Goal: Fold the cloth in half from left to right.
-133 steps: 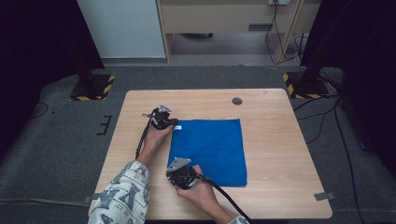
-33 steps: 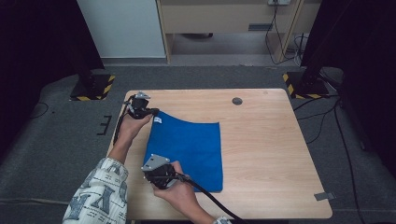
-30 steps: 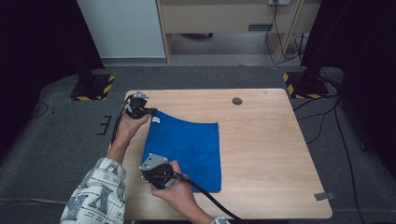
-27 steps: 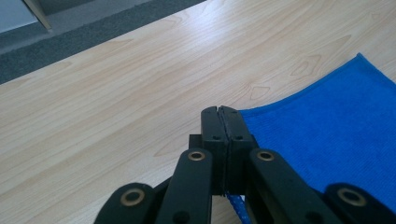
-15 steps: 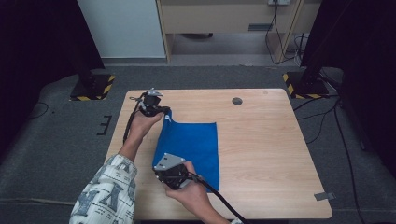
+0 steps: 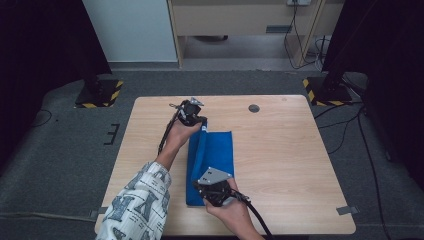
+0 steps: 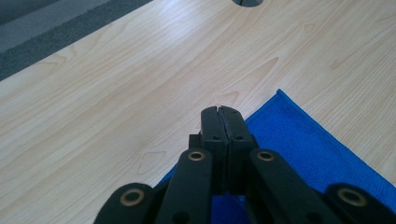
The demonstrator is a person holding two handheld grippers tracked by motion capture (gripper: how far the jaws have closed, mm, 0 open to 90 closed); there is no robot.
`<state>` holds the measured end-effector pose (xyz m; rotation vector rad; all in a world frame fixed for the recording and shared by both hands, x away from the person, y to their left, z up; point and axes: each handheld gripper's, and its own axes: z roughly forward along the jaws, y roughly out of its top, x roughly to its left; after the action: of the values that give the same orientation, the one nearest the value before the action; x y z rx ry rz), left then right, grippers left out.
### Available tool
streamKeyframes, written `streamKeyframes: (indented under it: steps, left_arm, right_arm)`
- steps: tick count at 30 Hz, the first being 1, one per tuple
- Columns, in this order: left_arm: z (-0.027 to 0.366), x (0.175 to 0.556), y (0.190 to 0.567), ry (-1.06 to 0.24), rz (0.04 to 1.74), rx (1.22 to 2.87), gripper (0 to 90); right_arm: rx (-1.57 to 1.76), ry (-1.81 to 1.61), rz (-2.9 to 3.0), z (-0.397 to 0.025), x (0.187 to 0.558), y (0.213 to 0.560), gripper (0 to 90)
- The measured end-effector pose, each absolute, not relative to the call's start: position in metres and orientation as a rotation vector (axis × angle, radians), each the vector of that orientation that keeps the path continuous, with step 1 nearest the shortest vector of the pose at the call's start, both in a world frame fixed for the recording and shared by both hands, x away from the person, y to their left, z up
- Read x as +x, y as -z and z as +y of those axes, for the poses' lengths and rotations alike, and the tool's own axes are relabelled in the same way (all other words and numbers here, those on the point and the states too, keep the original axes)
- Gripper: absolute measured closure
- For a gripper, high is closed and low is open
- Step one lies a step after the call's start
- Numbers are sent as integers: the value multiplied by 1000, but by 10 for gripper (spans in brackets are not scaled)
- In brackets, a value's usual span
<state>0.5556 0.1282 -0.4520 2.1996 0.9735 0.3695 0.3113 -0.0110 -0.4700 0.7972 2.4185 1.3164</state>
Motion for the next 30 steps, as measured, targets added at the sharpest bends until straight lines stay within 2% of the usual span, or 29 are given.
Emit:
streamKeyframes:
  steps: [8,14,30]
  left_arm:
    - [116,558,459,-347,983,2195,895]
    - [99,557,460,-334,957,2203,895]
    - [71,557,466,-310,928,2240,895]
  right_arm:
    - [860,-1293,2401,-31,309,480,876]
    - [877,-1293,2381,-43,307,476,875]
    - [909,-1258,2386,-60,303,482,872]
